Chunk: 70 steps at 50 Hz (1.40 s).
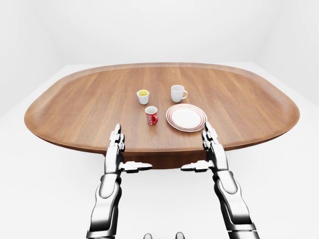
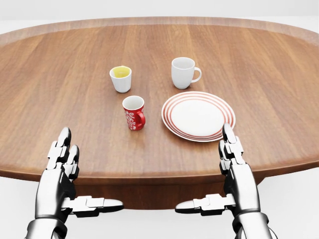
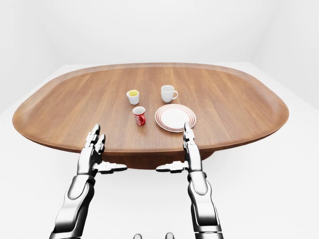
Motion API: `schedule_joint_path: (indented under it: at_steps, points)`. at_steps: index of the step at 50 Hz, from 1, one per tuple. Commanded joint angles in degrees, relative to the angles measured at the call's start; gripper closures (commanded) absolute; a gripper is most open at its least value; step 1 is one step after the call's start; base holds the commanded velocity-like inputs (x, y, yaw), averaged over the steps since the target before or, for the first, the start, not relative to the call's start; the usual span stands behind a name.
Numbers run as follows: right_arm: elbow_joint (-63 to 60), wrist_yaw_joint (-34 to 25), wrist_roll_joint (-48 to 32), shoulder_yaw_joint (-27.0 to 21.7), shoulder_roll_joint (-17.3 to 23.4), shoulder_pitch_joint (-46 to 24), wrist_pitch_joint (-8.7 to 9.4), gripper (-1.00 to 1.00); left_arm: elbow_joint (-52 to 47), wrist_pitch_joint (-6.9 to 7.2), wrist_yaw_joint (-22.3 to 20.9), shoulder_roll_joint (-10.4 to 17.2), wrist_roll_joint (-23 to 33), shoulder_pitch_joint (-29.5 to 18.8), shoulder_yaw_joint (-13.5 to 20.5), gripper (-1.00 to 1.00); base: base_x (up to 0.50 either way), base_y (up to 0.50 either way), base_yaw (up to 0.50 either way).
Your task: Pick up the red mug and put it on the plate
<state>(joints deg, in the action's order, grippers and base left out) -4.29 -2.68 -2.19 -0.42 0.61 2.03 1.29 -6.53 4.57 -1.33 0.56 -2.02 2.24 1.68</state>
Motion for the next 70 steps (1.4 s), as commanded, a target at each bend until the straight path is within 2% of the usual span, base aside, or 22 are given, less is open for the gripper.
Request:
schedule_joint_path:
  at_steps: [1,6,10,11,12,17,18,21,33,70]
  points:
    - [-0.60,-0.08,0.28,0.09,-0.04,0.27,-0.17,-1.00,-0.35,0.25,-0.11,0.00,-0.19,0.13,0.09,-1.00,0.00,0.00,0.00]
    - [-0.75,-0.17,0.45,0.01,-0.01,0.38,-0.17,-1.00,0.09,0.02,-0.04,0.05,-0.03,-0.02,0.16,-1.00,0.00,0.00,0.00]
    - [-0.26,-0.50,1.41,-1.08,0.43,-0.75,0.09,-1.00,-0.87,0.43,-0.07,0.29,-0.04,-0.68,0.43,-1.00,0.00,0.00,0.00]
    - [0.31,-0.73,2.28,-2.72,1.43,-3.50,2.29,-1.00,-3.38,0.43,0.12,0.92,-0.88,-3.00,1.52,-1.00,0.00,0.00,0.00]
    - [-0.50,-0.65,2.15,-3.03,1.71,-4.06,3.71,-1.00,-3.87,0.43,0.13,1.20,-1.16,-4.07,2.00,-1.00,0.00,0.00,0.00]
    - [-2.28,-1.32,2.08,-3.94,2.53,-6.39,3.71,-1.00,-4.99,0.43,0.74,2.44,-0.98,-9.17,3.08,-1.00,0.00,0.00,0.00]
    - [-2.00,-3.69,2.80,-5.59,8.13,-21.63,3.71,-1.00,-0.10,0.43,0.41,8.58,-0.35,-26.54,4.81,-1.00,0.00,0.00,0.00]
    - [-2.57,-4.56,2.31,-6.18,8.40,-23.62,3.71,-1.00,0.04,0.43,-0.37,9.05,0.01,-28.79,5.45,-1.00,0.00,0.00,0.00]
    - [-5.62,-5.86,0.90,-6.49,9.13,-26.24,3.71,-1.00,-3.73,0.43,-0.73,9.58,0.10,-31.07,6.03,-1.00,0.00,0.00,0.00]
    - [-4.03,-7.06,-1.09,-6.14,8.94,-27.27,3.71,-1.00,-1.95,0.43,-0.68,9.62,0.60,-30.43,6.07,-1.00,0.00,0.00,0.00]
